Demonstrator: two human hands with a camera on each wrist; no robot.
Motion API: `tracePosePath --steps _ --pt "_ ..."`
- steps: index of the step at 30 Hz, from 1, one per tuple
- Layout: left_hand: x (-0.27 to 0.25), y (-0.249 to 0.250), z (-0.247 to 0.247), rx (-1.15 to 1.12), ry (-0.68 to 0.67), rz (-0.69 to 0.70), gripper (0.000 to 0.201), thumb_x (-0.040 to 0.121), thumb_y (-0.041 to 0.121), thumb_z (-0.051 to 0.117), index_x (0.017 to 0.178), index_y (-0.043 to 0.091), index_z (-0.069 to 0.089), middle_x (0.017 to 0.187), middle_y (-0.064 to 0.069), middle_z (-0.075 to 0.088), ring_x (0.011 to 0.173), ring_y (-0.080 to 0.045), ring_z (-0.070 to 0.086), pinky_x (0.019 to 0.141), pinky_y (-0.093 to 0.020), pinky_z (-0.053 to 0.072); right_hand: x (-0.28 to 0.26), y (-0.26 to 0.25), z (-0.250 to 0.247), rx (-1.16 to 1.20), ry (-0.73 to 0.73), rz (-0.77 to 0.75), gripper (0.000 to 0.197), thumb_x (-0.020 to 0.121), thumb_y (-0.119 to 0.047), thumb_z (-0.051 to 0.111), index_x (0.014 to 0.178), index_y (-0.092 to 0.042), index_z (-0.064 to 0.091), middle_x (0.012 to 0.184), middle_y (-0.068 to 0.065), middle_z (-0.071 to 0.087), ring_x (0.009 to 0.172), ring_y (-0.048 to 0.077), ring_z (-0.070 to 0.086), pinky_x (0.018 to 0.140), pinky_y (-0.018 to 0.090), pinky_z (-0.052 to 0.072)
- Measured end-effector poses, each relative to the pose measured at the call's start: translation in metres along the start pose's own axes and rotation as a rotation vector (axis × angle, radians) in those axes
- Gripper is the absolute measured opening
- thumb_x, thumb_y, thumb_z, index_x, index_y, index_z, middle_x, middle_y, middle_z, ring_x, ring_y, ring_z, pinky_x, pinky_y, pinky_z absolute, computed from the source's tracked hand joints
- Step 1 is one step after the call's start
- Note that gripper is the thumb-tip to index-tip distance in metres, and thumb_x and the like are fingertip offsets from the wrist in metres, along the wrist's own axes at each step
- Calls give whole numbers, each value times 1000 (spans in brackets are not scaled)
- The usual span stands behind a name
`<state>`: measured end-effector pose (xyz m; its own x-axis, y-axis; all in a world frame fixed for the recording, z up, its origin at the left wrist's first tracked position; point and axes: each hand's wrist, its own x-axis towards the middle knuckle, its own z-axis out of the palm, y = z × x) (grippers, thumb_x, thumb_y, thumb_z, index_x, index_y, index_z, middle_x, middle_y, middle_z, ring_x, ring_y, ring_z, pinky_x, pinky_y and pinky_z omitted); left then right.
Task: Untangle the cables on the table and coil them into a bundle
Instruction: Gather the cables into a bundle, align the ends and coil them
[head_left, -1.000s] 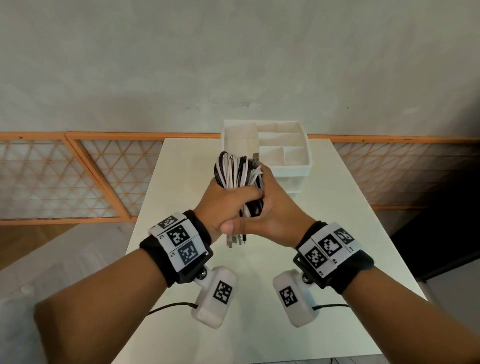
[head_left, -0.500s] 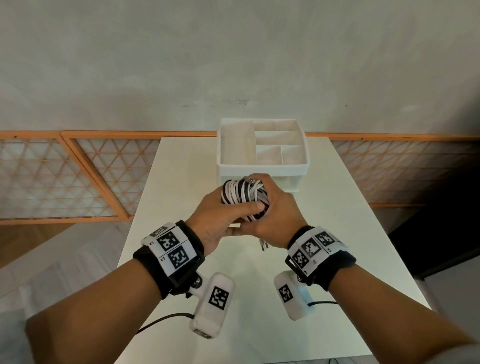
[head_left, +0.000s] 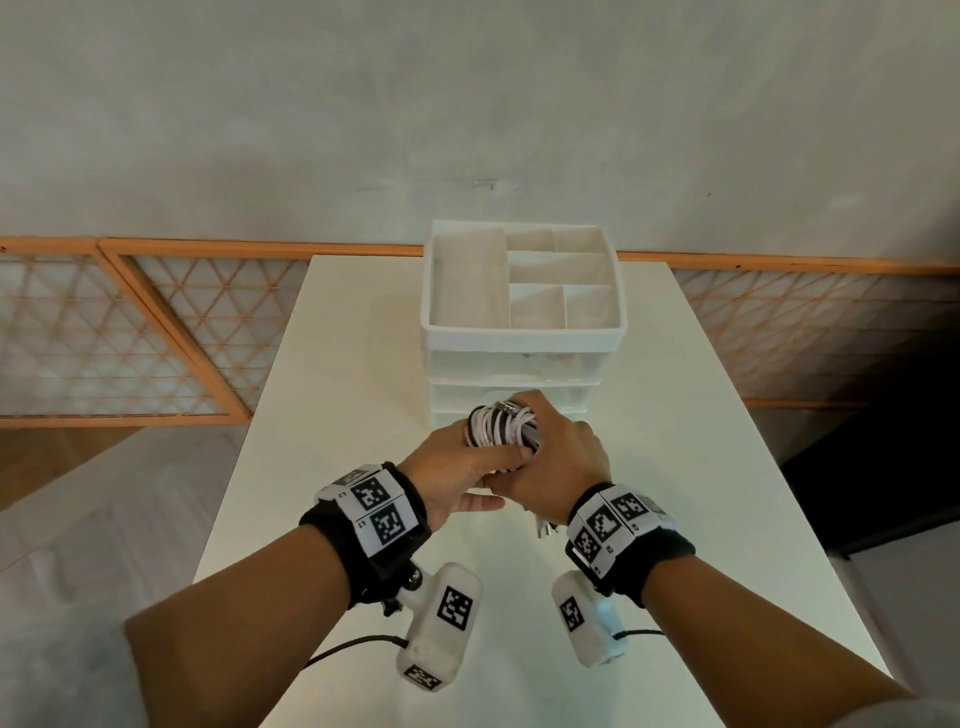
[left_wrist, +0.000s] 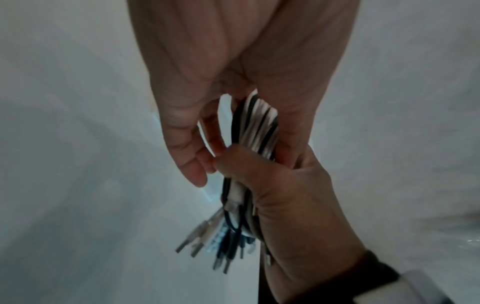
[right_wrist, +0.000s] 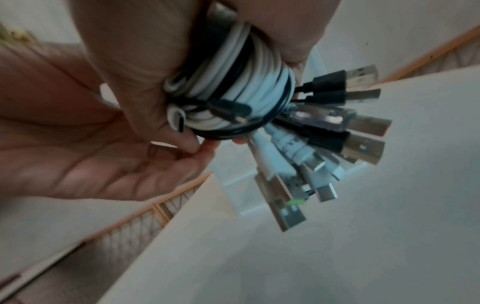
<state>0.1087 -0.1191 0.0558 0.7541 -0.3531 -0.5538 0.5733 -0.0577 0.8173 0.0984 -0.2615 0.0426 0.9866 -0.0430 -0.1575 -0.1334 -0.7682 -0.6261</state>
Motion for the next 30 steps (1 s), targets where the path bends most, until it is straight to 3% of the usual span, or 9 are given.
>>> tracePosePath --steps 3,7,9,14,16,19,24,28,30 --pt "22 1 -6 -64 28 -40 44 79 12 78 120 16 61 113 -11 68 104 -27 64 92 -43 54 11 21 -15 -69 9 117 75 55 -44 75 121 -46 40 92 -5 68 90 25 64 80 37 57" --pt "56 5 -9 -326 139 -139 2 88 7 63 89 8 63 101 -11 61 90 -25 60 82 -40 53 21 44 -34 -86 53 200 77 47 -43 70 117 -50 39 90 3 68 87 28 61 78 39 57" --pt "73 8 -2 -401 168 -176 7 86 7 61 79 8 61 93 -10 61 81 -22 61 73 -36 53 22 49 -38 -68 69 207 78 42 -46 68 114 -51 38 88 2 67 84 27 62 76 39 58" --pt "99 13 17 -647 154 -194 18 80 9 64 96 10 55 80 -4 65 70 -17 61 66 -32 49 19 56 -39 -19 74 175 83 40 -48 65 117 -51 38 88 -2 68 79 24 66 71 39 60" --pt "100 8 22 -648 143 -205 9 80 8 61 87 10 56 80 -5 64 69 -18 60 69 -34 48 15 58 -41 -4 80 160 82 43 -45 69 119 -50 39 89 -3 67 82 24 66 71 39 60" --pt "84 -11 27 -561 137 -254 6 82 8 58 77 11 55 81 -6 61 70 -19 58 70 -34 45 11 60 -46 19 89 133 79 45 -40 73 116 -50 41 89 -5 66 81 23 67 67 39 61" --pt "37 -28 19 -237 51 -300 6 85 11 64 88 12 58 85 -6 64 74 -20 61 67 -32 47 8 55 -58 15 92 80 78 46 -38 75 116 -47 42 89 -7 66 83 24 66 66 40 61" --pt "24 4 4 272 111 65 9 88 10 63 97 10 63 88 -4 66 66 -14 62 53 -23 44 15 31 -64 -73 75 -13 75 50 -38 77 116 -46 42 86 -4 67 81 24 65 68 39 61" --pt "28 12 -7 658 172 220 31 87 15 63 118 17 61 114 1 66 84 -15 65 65 -22 48 22 16 -63 -129 57 -71 76 51 -40 76 117 -45 40 87 -5 67 81 24 64 70 38 60"
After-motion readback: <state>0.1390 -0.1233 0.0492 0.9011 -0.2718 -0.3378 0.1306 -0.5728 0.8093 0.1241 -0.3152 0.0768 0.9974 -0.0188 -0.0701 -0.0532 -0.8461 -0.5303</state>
